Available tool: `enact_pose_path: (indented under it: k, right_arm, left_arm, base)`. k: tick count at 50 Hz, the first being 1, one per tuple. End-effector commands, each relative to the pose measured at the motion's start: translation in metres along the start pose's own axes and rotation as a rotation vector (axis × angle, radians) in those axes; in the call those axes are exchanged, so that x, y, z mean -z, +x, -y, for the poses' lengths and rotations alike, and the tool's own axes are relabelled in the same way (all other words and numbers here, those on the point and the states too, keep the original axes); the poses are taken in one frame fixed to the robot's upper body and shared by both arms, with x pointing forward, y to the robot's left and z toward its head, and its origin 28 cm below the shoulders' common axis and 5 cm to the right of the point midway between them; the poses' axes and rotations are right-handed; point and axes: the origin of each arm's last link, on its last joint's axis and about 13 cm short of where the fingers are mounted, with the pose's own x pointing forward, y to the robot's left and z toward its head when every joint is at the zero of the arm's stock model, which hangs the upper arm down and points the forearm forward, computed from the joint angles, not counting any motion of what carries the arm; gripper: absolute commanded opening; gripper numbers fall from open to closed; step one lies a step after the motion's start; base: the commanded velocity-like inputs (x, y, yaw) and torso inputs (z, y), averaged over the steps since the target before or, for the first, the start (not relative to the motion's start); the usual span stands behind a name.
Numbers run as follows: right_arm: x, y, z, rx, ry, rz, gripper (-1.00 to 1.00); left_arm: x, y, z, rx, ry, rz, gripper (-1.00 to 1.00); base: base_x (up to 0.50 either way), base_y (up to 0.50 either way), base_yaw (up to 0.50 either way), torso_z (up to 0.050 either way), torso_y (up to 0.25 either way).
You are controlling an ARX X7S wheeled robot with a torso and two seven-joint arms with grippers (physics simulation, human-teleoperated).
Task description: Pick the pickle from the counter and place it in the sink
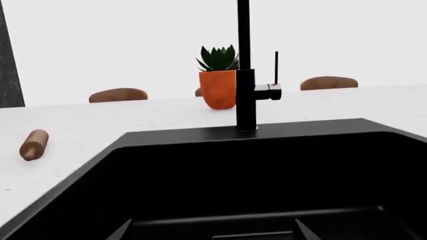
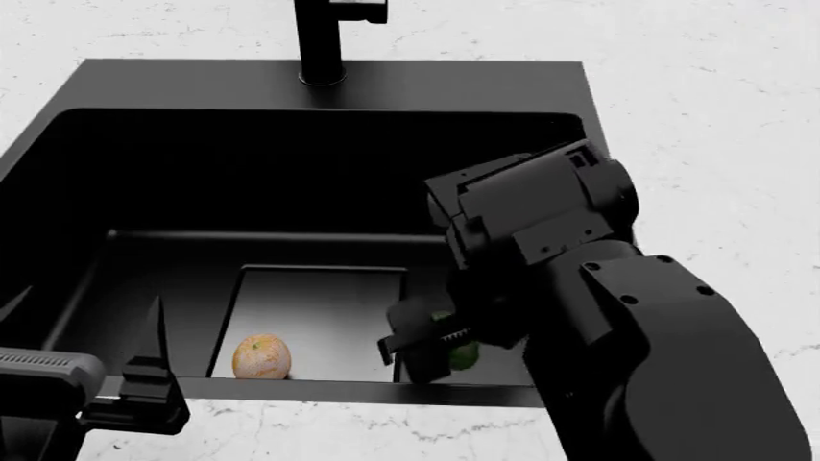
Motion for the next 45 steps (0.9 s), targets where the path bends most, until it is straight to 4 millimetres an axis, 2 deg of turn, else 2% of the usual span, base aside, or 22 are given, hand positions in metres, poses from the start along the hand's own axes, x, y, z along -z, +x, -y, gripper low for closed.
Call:
enact_pose_path:
  k: [1,13,21,26,31,40,45]
  right_arm:
    - [0.002,0.005,-0.002,0.006,-0.003,0.002,1.0]
    - [-0.011,-0.012,0.002,0.012,0.019,0.073,1.0]
    - [-0.034,-0.051,0.007,0.022,0.021,0.179,1.0]
    - [-0.039,-0.064,0.009,0.02,0.014,0.202,1.0]
    - [-0.041,-0.066,0.011,0.0,0.008,0.227,1.0]
    - [-0.05,-0.067,0.014,0.015,0.022,0.378,1.0]
    - [-0.033,-0.069,0.01,-0.003,0.023,0.418,1.0]
  left_arm:
    - [0.001,0.0,0.0,0.0,-0.003,-0.002,1.0]
    - [0.001,0.0,0.0,0.002,0.001,-0.003,1.0]
    - [-0.001,0.001,0.001,0.006,0.002,0.0,1.0]
    - [-0.002,0.001,0.002,0.009,0.004,0.003,1.0]
    - [-0.003,0.001,0.003,0.016,0.005,0.005,1.0]
    - [-0.003,0.001,0.004,0.021,0.006,0.006,1.0]
    - [-0.002,0.001,0.004,0.02,0.004,0.004,1.0]
  base:
    - [0.0,0.0,0.0,0.0,0.0]
    - [0.0,0.0,0.0,0.0,0.0]
    - [0.0,0.0,0.0,0.0,0.0]
    - [0.0,0.0,0.0,0.0,0.0]
    - [0.0,0.0,0.0,0.0,0.0]
    - [0.0,0.0,0.0,0.0,0.0]
    - [0.0,0.0,0.0,0.0,0.0]
